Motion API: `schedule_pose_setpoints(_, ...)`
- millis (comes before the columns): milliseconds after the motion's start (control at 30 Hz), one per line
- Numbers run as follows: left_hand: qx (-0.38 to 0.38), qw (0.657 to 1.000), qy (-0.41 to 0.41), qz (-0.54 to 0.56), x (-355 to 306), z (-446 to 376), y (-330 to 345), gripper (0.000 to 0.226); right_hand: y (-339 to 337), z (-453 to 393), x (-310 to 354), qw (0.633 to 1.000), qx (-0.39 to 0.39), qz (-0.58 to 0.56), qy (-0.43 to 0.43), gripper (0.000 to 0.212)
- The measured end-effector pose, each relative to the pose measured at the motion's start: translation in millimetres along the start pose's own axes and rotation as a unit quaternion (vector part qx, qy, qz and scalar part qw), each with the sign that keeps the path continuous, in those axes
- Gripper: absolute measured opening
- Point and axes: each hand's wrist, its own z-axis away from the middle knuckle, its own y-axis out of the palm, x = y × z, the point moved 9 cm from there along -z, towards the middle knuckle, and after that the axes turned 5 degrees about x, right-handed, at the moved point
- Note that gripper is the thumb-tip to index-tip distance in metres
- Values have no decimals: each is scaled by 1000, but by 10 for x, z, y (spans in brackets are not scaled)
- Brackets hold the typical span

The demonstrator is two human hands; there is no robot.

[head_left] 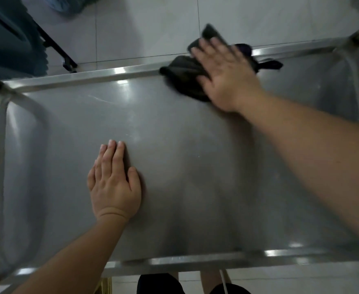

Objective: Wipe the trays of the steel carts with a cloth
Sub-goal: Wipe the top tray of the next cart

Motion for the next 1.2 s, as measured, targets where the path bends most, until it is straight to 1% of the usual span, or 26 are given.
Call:
schedule_pose_setpoints(100,4,1000,7,3,-2,-19,4,70,-194,426,-1095,993,-23,-14,115,71)
schedule_pose_setpoints(167,4,1000,8,8,-10,-46,2,70,-288,832,-1834,975,-29,-36,218,73)
schedule_pose_setpoints(200,2,1000,9,10,-28,-61,-2,70,-317,1022,-2103,968,-23,-35,248,74)
schedule_pose_setpoints(267,3,1000,13,11,-83,-90,-10,70,-327,1276,-2334,968,-6,-24,249,76)
schedule_pose_setpoints(333,6,1000,12,13,-104,-116,-18,70,-267,1431,-2280,971,-3,-33,236,78)
schedule_pose_setpoints(400,12,1000,11,16,-118,-117,-19,70,-166,1681,-2170,967,-17,-46,250,76)
schedule_pose_setpoints(533,4,1000,7,26,-119,-122,-30,70,215,2637,-1813,965,-25,-42,257,69)
schedule_pose_setpoints(700,-5,999,2,35,-95,-116,-15,69,823,4256,-1179,968,30,-40,248,66)
schedule_pose_setpoints(767,-5,999,3,34,-99,-111,-9,69,957,4555,-974,971,52,-42,229,66)
schedule_pose_setpoints(833,-6,999,4,31,-116,-107,-14,69,961,4495,-930,971,52,-52,226,66)
schedule_pose_setpoints(933,-3,1000,7,29,-154,-105,-25,69,768,3898,-992,978,10,-46,204,65)
schedule_pose_setpoints(1067,1,1000,12,29,-152,-90,-27,70,353,2631,-1238,975,-46,-46,212,68)
schedule_pose_setpoints(1200,6,1000,13,27,-155,-98,-11,69,22,1301,-1498,967,-55,-56,241,68)
